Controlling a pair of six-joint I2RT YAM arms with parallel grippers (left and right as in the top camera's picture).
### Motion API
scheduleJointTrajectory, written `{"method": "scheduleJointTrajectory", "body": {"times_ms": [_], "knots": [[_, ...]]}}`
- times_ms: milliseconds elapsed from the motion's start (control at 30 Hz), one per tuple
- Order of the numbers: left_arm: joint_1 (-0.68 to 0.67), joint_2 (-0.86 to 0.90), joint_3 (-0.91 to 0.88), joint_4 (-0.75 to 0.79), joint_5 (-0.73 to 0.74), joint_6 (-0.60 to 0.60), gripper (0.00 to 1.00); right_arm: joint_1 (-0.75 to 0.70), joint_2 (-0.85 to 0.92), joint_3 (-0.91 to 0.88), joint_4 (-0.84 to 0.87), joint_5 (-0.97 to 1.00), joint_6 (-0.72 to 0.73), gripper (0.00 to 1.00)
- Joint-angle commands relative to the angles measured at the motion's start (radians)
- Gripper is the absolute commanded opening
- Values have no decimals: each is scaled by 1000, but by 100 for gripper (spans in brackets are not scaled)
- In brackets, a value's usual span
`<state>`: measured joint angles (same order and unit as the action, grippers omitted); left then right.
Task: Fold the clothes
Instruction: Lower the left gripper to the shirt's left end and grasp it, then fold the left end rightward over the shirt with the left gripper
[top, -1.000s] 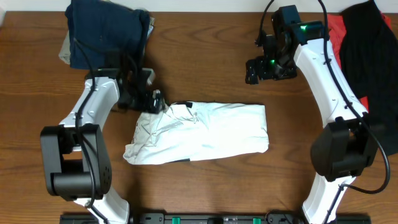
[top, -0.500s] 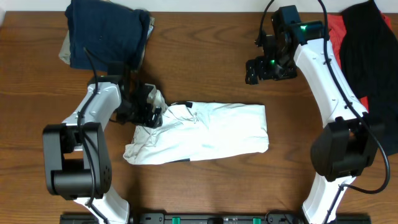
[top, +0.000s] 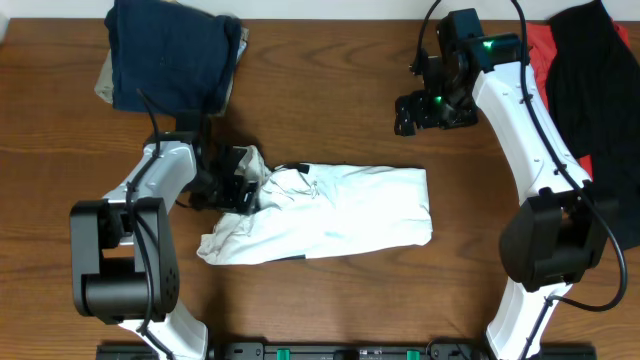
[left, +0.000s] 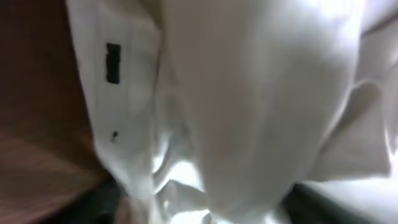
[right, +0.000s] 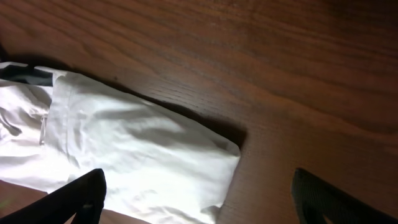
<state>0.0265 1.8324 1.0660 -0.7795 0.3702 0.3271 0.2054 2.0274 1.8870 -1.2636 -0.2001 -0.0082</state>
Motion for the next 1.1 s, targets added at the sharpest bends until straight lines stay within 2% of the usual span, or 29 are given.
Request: {"method": "scheduleJointTrajectory", "body": {"times_ms": [0,33,67,267,567,800,1067], "knots": [[-1,37,-54,0,18,-69,21,-2,5,15,0,8,-7,91],[-1,37,-54,5,18,-80,9,-2,6,15,0,8,-3,89],[-1,37,-54,14,18,-79,6,-2,6,15,0,8,8,89],[2,31,-37,51,-3,-154,6,10,6,14,-12,2,30,67],[48,-117,91,-66,-85,-195,6,24,6,14,-10,2,31,67],[49,-290,126,-136,-238,-236,6,24,6,14,-8,2,30,67],[-16,-330,145,-169,-184,-244,6,24,6,14,11,2,30,68]]}}
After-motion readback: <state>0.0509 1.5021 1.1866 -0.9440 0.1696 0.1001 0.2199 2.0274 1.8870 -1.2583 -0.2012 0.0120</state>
